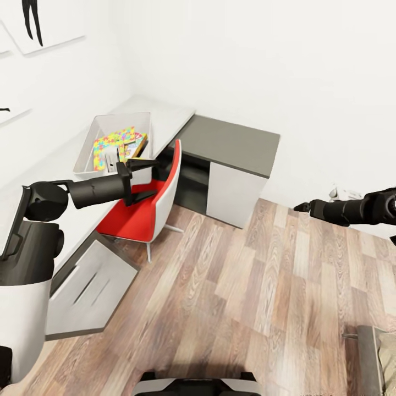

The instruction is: Put all the toys in the child's room - the three board games (two on the bed and one on the table), the two jigsaw puzzles on the table, and the tennis ball on the table - inside the toy box on the table in the child's room.

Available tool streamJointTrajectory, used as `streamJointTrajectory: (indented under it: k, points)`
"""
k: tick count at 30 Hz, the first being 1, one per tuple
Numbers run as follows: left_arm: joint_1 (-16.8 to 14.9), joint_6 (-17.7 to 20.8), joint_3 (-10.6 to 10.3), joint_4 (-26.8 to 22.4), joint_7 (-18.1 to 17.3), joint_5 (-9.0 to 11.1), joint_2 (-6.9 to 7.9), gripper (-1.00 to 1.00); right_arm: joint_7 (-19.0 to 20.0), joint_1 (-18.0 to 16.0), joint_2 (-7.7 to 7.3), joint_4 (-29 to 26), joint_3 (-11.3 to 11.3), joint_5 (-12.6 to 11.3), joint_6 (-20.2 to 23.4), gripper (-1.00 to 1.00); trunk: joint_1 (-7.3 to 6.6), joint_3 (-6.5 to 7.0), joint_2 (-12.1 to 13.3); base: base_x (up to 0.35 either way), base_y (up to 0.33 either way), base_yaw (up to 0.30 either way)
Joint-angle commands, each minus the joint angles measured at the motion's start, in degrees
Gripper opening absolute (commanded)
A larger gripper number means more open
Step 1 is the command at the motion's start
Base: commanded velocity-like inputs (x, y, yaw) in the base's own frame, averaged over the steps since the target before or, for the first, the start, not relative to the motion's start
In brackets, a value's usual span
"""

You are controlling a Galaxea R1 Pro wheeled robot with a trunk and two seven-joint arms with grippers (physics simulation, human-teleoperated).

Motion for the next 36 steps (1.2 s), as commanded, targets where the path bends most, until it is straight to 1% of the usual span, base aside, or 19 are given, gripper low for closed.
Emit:
streamJointTrajectory:
  k: [1,5,8,9,12,13,16,17,19,20,22,23,26,27,29,31,32,34,36]
  points:
    - [-0.1,-0.1,0.0,0.0,0.6,0.6,0.03,1.0,-0.6,-0.1,-0.03,0.0,0.1,-0.5,0.1,1.0,0.04,0.0,-0.1,0.0,0.0,-0.161]
    - [-0.2,-0.1,-0.8,0.0,0.6,0.6,-0.41,1.0,-0.3,1.8,0.15,0.0,0.1,-0.4,0.1,1.0,0.04,0.33,-0.1,0.0,0.0,-0.161]
    - [-0.7,-0.1,-2.4,0.0,0.7,0.5,-0.86,1.0,-0.1,3.5,0.68,0.0,0.1,-0.3,0.1,1.0,0.04,0.58,-0.1,0.0,0.0,-0.161]
    - [-0.7,-0.1,-2.4,0.0,0.7,0.5,-0.86,1.0,-0.1,3.5,0.68,0.0,0.1,-0.3,0.1,1.0,0.04,0.66,-0.1,0.0,0.0,-0.161]
    - [-1.8,-0.1,-4.5,0.0,0.8,-0.1,-1.65,1.0,0.0,4.9,1.32,0.1,0.1,-0.2,0.1,1.0,0.04,0.91,-0.1,0.0,0.0,-0.161]
    - [-1.8,-0.1,-4.5,0.0,0.8,-0.1,-1.65,1.0,0.0,4.9,1.32,0.1,0.1,-0.2,0.1,1.0,0.04,0.99,-0.1,0.0,0.0,-0.161]
    - [-3.0,-0.2,-6.9,0.0,0.9,-2.6,-3.3,1.0,0.1,6.3,1.91,0.2,0.2,-0.1,0.1,1.0,0.04,1.24,-0.1,0.0,0.0,-0.161]
    - [-3.0,-0.2,-6.9,0.0,0.9,-2.6,-3.3,1.0,0.1,6.3,1.91,0.2,0.2,-0.1,0.1,1.0,0.04,1.33,-0.1,0.0,0.0,-0.161]
    - [-3.6,-0.2,-8.1,0.1,0.9,-5.2,-4.7,1.0,0.2,7.2,2.51,0.5,0.2,-0.1,0.1,1.0,0.04,1.49,-0.1,0.0,0.0,-0.161]
    - [-3.6,-0.2,-8.1,0.1,0.9,-5.2,-4.7,1.0,0.2,7.2,2.51,0.5,0.2,-0.1,0.1,1.0,0.04,1.58,-0.1,0.0,0.0,-0.161]
    - [-4.1,-0.2,-9.1,0.4,1.0,-8.0,-6.58,1.0,0.4,8.3,3.27,0.7,0.2,0.0,0.1,1.0,0.04,1.74,-0.1,0.0,0.0,-0.161]
    - [-4.1,-0.2,-9.1,0.4,1.0,-8.0,-6.58,1.0,0.4,8.3,3.27,0.7,0.2,0.0,0.1,1.0,0.04,1.83,-0.1,0.0,0.0,-0.161]
    - [-4.5,-0.3,-11.2,1.6,1.2,-12.9,-10.26,1.0,0.8,10.4,4.19,1.3,0.2,0.0,0.2,1.0,0.04,2.07,-0.1,0.0,0.0,-0.161]
    - [-4.5,-0.3,-11.2,1.6,1.2,-12.9,-10.26,1.0,0.8,10.4,4.19,1.3,0.2,0.0,0.2,1.0,0.04,2.16,-0.1,0.0,0.0,-0.161]
    - [-4.5,-0.3,-13.7,3.9,1.2,-17.2,-12.8,1.0,1.3,12.1,4.59,1.8,0.2,0.1,0.2,1.0,0.04,2.32,-0.1,0.0,0.0,-0.161]
    - [-4.4,-0.6,-16.6,6.8,1.1,-21.7,-14.85,1.0,2.1,13.8,4.85,2.2,0.2,0.3,0.3,1.0,0.04,2.49,-0.1,0.0,0.0,-0.161]
    - [-4.4,-0.6,-16.6,6.8,1.1,-21.7,-14.85,1.0,2.1,13.8,4.85,2.2,0.2,0.3,0.3,1.0,0.04,2.57,-0.1,0.0,0.0,-0.161]
    - [-3.8,-1.0,-19.0,9.7,1.0,-25.9,-16.26,1.0,3.3,15.5,5.01,2.9,0.2,1.0,0.3,1.0,0.04,2.74,-0.1,0.0,0.0,-0.161]
    - [-2.7,-1.4,-20.6,12.2,0.9,-29.4,-17.15,1.0,4.9,16.9,5.12,3.8,0.2,2.3,0.3,1.0,0.04,2.91,-0.1,0.0,0.0,-0.161]
